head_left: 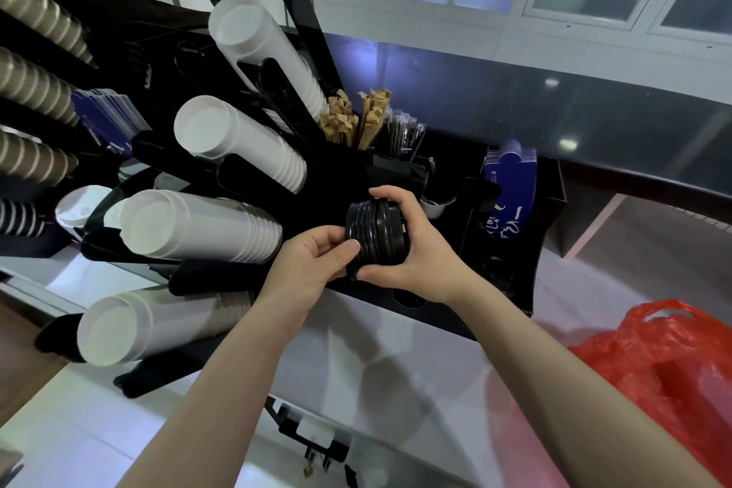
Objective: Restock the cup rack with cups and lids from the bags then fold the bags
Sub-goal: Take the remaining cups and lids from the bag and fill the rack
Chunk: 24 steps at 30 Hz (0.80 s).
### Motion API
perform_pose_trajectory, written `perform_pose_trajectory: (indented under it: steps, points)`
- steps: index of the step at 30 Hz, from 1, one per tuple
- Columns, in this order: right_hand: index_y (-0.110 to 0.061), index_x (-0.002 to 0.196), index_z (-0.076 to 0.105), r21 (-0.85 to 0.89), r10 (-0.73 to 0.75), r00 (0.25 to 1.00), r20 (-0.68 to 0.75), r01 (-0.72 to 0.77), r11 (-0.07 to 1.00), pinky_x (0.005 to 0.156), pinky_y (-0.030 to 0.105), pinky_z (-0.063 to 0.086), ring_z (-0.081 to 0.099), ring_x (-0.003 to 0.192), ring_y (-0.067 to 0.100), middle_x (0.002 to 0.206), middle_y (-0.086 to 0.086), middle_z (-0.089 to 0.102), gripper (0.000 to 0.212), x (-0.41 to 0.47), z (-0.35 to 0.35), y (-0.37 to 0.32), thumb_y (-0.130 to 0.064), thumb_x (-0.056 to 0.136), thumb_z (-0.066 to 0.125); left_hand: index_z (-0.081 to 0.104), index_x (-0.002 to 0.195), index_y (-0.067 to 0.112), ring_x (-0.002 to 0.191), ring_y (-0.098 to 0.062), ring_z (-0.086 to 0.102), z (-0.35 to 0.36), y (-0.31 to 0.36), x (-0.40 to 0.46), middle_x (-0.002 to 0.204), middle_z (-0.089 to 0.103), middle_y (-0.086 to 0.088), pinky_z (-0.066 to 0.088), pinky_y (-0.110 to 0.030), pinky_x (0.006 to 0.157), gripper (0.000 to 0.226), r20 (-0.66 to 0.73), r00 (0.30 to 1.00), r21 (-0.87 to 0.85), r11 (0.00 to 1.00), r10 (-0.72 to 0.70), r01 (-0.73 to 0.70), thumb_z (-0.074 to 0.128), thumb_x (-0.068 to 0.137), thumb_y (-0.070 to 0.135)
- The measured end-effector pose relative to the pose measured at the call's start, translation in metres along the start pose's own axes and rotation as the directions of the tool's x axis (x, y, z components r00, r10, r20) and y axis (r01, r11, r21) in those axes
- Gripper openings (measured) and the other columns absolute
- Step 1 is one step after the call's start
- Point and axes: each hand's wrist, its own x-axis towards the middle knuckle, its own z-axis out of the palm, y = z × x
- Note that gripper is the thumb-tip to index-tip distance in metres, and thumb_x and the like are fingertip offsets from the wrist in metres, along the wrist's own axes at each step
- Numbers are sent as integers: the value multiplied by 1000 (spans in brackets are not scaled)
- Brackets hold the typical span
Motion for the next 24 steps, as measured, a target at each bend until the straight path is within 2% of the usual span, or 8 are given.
perform_pose_trajectory:
  steps: [2, 7, 12, 17, 19, 22, 24]
  points:
    - [-28, 133, 39, -28, -18, 1000, -23, 17, 999, 101, 46, 43, 49, 118, 21, 128, 3, 44, 87, 2, 2, 0, -17, 62, 87, 74, 87, 29, 88, -17, 69, 0, -2, 0, 93, 74, -5, 54, -25, 77, 26, 2, 1000, -16, 1000, 4, -4, 56, 93, 11]
    - [-29, 127, 42, -48, -37, 995, -92, 33, 998, 102, 40, 42, 47, 116, 16, 125, 0, 44, 80, 3, 9, 4, -20, 59, 84, 69, 101, 18, 91, -20, 69, -2, -7, 0, 99, 73, -8, 53, -25, 77, 20, -4, 1000, -75, 997, -9, 8, 52, 95, 9]
    - [-31, 127, 42, -29, -27, 995, -98, 24, 999, 101, 43, 44, 49, 116, 18, 125, 0, 46, 79, 5, 16, 8, -25, 59, 84, 68, 100, 15, 91, -20, 69, -3, -11, 1, 98, 74, -7, 54, -31, 85, 19, -50, 998, -60, 998, -31, 28, 50, 96, 9]
    - [-31, 127, 43, 70, 33, 995, -91, -26, 997, 101, 48, 44, 51, 117, 21, 127, 5, 47, 79, 8, 13, 13, -18, 62, 86, 66, 101, 12, 92, -22, 69, -9, -15, 1, 99, 73, -9, 55, -26, 79, 19, -98, 993, -97, 994, -64, 54, 48, 97, 7]
    - [-30, 128, 43, 44, 26, 995, -97, -21, 999, 102, 47, 43, 50, 118, 20, 126, 4, 47, 79, 11, 10, 15, -18, 62, 85, 66, 100, 12, 91, -22, 69, -11, -19, 1, 97, 73, -9, 55, -27, 81, 18, -146, 986, -80, 994, -81, 70, 49, 97, 7]
    - [-32, 128, 42, -5, 10, 992, -127, -10, 1000, 105, 41, 41, 48, 120, 15, 127, 0, 46, 79, 19, 6, 15, -22, 63, 85, 66, 98, 11, 89, -21, 66, -14, -27, 1, 94, 72, -9, 55, -28, 83, 17, -229, 968, -60, 994, -104, 93, 49, 97, 6]
    - [-35, 127, 41, -60, 1, 987, -158, -10, 998, 106, 29, 38, 44, 120, 4, 129, -3, 44, 79, 26, 3, 17, -25, 63, 86, 65, 96, 13, 87, -21, 66, -18, -32, -2, 89, 72, -7, 54, -29, 81, 17, -288, 951, -39, 993, -115, 108, 50, 96, 6]
